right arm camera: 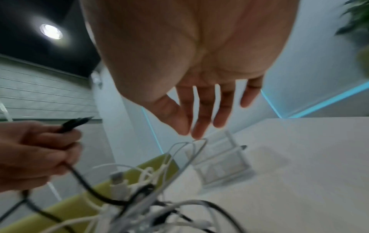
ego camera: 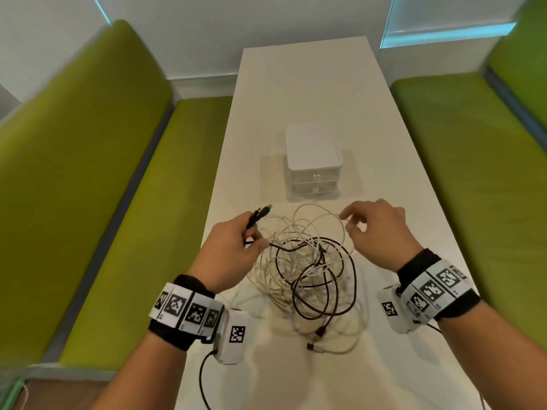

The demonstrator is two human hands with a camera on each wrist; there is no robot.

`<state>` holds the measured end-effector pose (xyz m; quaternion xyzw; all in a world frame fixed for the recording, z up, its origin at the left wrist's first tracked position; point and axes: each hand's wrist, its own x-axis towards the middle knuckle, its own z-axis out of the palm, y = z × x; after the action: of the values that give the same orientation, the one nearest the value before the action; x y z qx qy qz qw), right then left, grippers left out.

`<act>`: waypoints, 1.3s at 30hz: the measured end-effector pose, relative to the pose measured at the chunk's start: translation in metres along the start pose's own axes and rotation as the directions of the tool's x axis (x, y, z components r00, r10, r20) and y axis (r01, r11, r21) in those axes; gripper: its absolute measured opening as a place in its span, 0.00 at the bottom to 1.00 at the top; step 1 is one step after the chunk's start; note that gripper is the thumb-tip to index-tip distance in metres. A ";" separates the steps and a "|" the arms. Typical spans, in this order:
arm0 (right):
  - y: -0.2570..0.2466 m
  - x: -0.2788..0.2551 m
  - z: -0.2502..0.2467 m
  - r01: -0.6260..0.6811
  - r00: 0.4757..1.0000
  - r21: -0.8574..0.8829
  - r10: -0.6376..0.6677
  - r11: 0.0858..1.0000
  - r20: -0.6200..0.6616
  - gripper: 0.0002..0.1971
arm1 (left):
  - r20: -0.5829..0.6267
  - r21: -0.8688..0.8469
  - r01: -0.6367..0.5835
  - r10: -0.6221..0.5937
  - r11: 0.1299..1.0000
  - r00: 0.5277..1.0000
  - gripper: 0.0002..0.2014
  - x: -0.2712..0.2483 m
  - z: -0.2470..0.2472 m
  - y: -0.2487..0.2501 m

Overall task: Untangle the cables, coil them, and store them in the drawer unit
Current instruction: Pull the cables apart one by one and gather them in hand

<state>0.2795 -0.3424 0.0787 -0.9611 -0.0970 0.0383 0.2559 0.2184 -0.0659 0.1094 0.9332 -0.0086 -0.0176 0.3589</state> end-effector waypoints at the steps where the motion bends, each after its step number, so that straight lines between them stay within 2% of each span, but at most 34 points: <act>1: -0.011 -0.006 -0.001 0.102 0.994 0.095 -0.098 0.990 -0.047 0.11 | 0.006 -0.011 -0.033 0.033 0.999 0.999 0.10 0.001 0.003 0.007; 3: -0.040 -0.020 -0.002 0.274 0.961 0.401 -0.264 0.874 -0.082 0.17 | 0.010 -0.051 -0.113 0.114 0.992 0.993 0.07 0.002 0.011 0.020; 5: -0.061 -0.027 0.004 0.213 0.954 0.609 -0.297 0.765 0.040 0.22 | -0.040 -0.095 -0.191 0.188 0.977 0.981 0.06 0.002 0.013 0.030; 6: -0.065 -0.027 0.011 0.159 0.951 0.618 -0.287 0.770 0.113 0.19 | -0.084 -0.123 -0.219 0.210 0.968 0.974 0.06 0.002 0.012 0.032; 7: -0.064 -0.024 0.018 0.144 0.950 0.560 -0.272 0.816 0.151 0.14 | -0.123 -0.145 -0.243 0.226 0.959 0.966 0.06 0.002 0.010 0.033; 9: -0.056 -0.018 0.026 0.222 0.952 0.343 -0.278 0.913 0.124 0.02 | -0.171 -0.136 -0.286 0.262 0.949 0.950 0.11 0.000 0.005 0.030; 11: -0.051 -0.010 0.028 0.293 0.944 0.188 -0.315 0.938 0.103 0.03 | -0.230 -0.089 -0.311 0.285 0.946 0.931 0.14 -0.005 0.003 0.028; 13: -0.049 -0.002 0.024 0.313 0.939 0.154 -0.329 0.937 0.096 0.07 | -0.221 -0.031 -0.253 0.240 0.967 0.945 0.10 -0.006 0.000 0.024; 15: -0.045 0.002 0.016 0.265 0.956 0.157 -0.281 0.951 0.084 0.07 | -0.081 0.087 -0.066 0.073 0.994 0.994 0.14 -0.004 -0.009 0.016; 16: -0.042 0.002 0.011 0.225 0.969 0.152 -0.238 0.963 0.072 0.06 | 0.023 0.122 0.041 -0.044 0.992 0.999 0.17 -0.003 -0.015 0.009; 18: -0.038 -0.004 0.005 0.201 0.979 0.047 -0.203 0.978 0.025 0.09 | 0.203 0.168 0.190 -0.222 0.967 0.954 0.19 -0.004 -0.029 -0.004; 20: -0.038 -0.010 0.005 0.266 0.962 -0.070 -0.269 0.961 -0.035 0.12 | 0.238 0.239 0.225 -0.281 0.945 0.930 0.17 -0.004 -0.038 -0.017; 22: -0.037 -0.011 0.012 0.311 0.950 -0.072 -0.313 0.948 -0.009 0.14 | 0.199 0.278 0.222 -0.282 0.935 0.939 0.18 -0.002 -0.046 -0.022; 24: -0.033 -0.008 0.020 0.268 0.962 -0.113 -0.260 0.957 0.080 0.15 | 0.122 0.394 0.189 -0.255 0.899 0.959 0.20 0.001 -0.053 -0.023; 25: -0.030 -0.006 0.024 0.254 0.964 -0.141 -0.240 0.957 0.111 0.14 | 0.047 0.491 0.162 -0.211 0.856 0.976 0.20 0.001 -0.057 -0.024; 27: -0.027 -0.003 0.028 0.282 0.956 -0.208 -0.255 0.937 0.146 0.12 | -0.094 0.669 0.096 -0.044 0.737 0.995 0.21 0.003 -0.059 -0.031; 29: -0.022 0.000 0.032 0.322 0.939 -0.255 -0.274 0.912 0.208 0.11 | -0.087 0.785 -0.004 0.117 0.620 0.989 0.20 0.004 -0.051 -0.046; 30: -0.019 0.002 0.033 0.320 0.932 -0.225 -0.263 0.920 0.250 0.10 | -0.039 0.806 -0.038 0.117 0.591 0.992 0.19 0.004 -0.046 -0.056; 32: -0.015 0.004 0.033 0.292 0.921 -0.123 -0.244 0.948 0.305 0.08 | 0.050 0.787 0.014 -0.086 0.617 0.995 0.20 0.002 -0.032 -0.077; 33: -0.014 0.005 0.033 0.294 0.919 -0.103 -0.251 0.950 0.304 0.09 | 0.092 0.782 0.055 -0.203 0.621 0.975 0.23 0.000 -0.025 -0.087; 34: -0.014 0.004 0.033 0.307 0.918 -0.117 -0.261 0.945 0.297 0.10 | 0.133 0.764 0.070 -0.262 0.641 0.956 0.27 -0.002 -0.019 -0.093; 35: -0.014 0.004 0.034 0.321 0.919 -0.147 -0.270 0.936 0.289 0.12 | 0.147 0.697 0.074 -0.243 0.713 0.959 0.29 -0.005 -0.013 -0.097; 37: -0.016 0.001 0.035 0.345 0.919 -0.215 -0.283 0.914 0.274 0.14 | 0.078 0.369 0.038 -0.071 0.929 0.994 0.24 -0.009 -0.003 -0.092; 38: -0.018 0.000 0.036 0.352 0.918 -0.232 -0.285 0.907 0.276 0.14 | 0.016 0.194 -0.012 0.009 0.981 1.000 0.21 -0.010 0.001 -0.086; 39: -0.020 0.000 0.036 0.356 0.916 -0.236 -0.287 0.904 0.282 0.13 | -0.040 0.085 -0.058 0.062 0.995 0.997 0.18 -0.010 0.006 -0.077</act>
<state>0.2711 -0.3077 0.0573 -0.9463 -0.2898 0.0973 0.1050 0.2080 -0.0126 0.0538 0.9469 -0.0295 0.0136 0.3198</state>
